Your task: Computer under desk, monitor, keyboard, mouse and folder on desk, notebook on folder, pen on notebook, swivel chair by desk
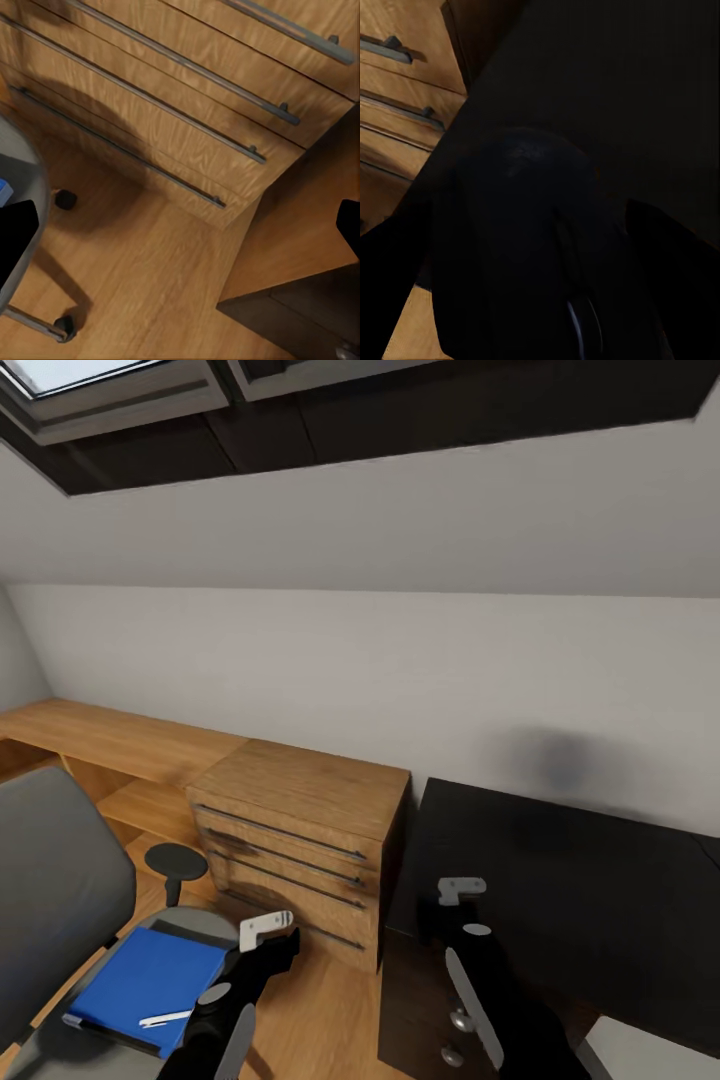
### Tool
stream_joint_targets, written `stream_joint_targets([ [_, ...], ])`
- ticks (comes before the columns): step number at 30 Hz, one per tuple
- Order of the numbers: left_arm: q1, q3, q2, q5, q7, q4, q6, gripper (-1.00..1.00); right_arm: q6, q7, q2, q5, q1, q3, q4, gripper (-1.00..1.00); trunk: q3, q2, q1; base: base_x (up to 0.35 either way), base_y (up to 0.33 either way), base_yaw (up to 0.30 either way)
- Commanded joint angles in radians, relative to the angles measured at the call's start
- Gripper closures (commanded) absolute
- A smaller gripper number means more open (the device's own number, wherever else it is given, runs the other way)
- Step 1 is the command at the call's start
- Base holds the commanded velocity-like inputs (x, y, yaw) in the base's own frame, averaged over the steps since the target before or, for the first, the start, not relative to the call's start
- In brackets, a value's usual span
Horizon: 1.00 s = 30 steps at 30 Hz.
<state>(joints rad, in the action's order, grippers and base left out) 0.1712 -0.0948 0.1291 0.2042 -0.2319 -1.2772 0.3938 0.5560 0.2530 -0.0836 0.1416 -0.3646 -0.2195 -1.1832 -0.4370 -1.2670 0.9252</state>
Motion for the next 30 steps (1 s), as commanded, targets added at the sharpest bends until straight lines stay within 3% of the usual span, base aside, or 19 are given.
stream_joint_targets([
  [1,0.001,-0.002,0.0,0.011,-0.009,-0.004,0.004,-1.0,0.003,0.01,0.001,0.01,-0.042,-0.002,0.015,1.0,-0.001,-0.001,0.0,0.0,0.0,0.0],
  [2,0.001,-0.001,-0.002,0.011,-0.009,-0.008,0.004,-1.0,0.004,0.01,0.0,0.011,-0.161,-0.001,0.117,1.0,-0.001,-0.001,0.0,0.0,0.0,0.0],
  [4,0.001,0.0,-0.002,0.011,-0.009,-0.014,0.004,-1.0,0.002,0.009,-0.002,0.012,-0.227,-0.001,0.198,1.0,-0.001,-0.001,0.0,0.0,0.0,0.0],
  [5,0.001,0.0,-0.003,0.011,-0.009,-0.018,0.004,-1.0,-0.009,0.008,-0.003,0.015,-0.285,-0.001,0.293,1.0,-0.001,-0.001,0.0,0.0,0.0,0.0],
  [7,0.001,-0.001,-0.003,0.011,-0.009,-0.02,0.004,-1.0,-0.076,0.008,-0.004,0.016,-0.337,-0.001,0.416,1.0,-0.001,-0.001,0.0,0.0,0.0,0.0],
  [9,0.001,0.0,-0.003,0.011,-0.009,-0.021,0.004,-1.0,-0.139,0.008,-0.004,0.018,-0.357,-0.001,0.51,1.0,-0.001,-0.001,0.0,0.0,0.0,0.0],
  [14,-0.005,-0.001,-0.003,0.011,-0.008,-0.035,0.002,-1.0,-0.239,0.004,-0.005,0.022,-0.382,-0.001,0.64,1.0,-0.001,-0.001,0.0,0.0,0.0,0.0],
  [17,-0.044,-0.001,-0.003,0.012,-0.008,-0.091,0.001,-1.0,-0.313,-0.008,-0.005,0.03,-0.386,0.001,0.725,1.0,-0.001,-0.001,0.0,0.0,0.0,0.0],
  [22,-0.055,-0.002,-0.001,0.012,-0.007,-0.115,0.0,-1.0,-0.371,-0.026,-0.005,0.048,-0.387,-0.001,0.788,1.0,-0.001,-0.001,0.0,0.0,0.0,0.0],
  [30,-0.057,-0.002,0.001,0.014,-0.007,-0.124,0.0,-1.0,-0.392,-0.031,-0.009,0.055,-0.386,-0.002,0.816,1.0,-0.001,-0.001,0.0,0.0,0.0,0.0],
])
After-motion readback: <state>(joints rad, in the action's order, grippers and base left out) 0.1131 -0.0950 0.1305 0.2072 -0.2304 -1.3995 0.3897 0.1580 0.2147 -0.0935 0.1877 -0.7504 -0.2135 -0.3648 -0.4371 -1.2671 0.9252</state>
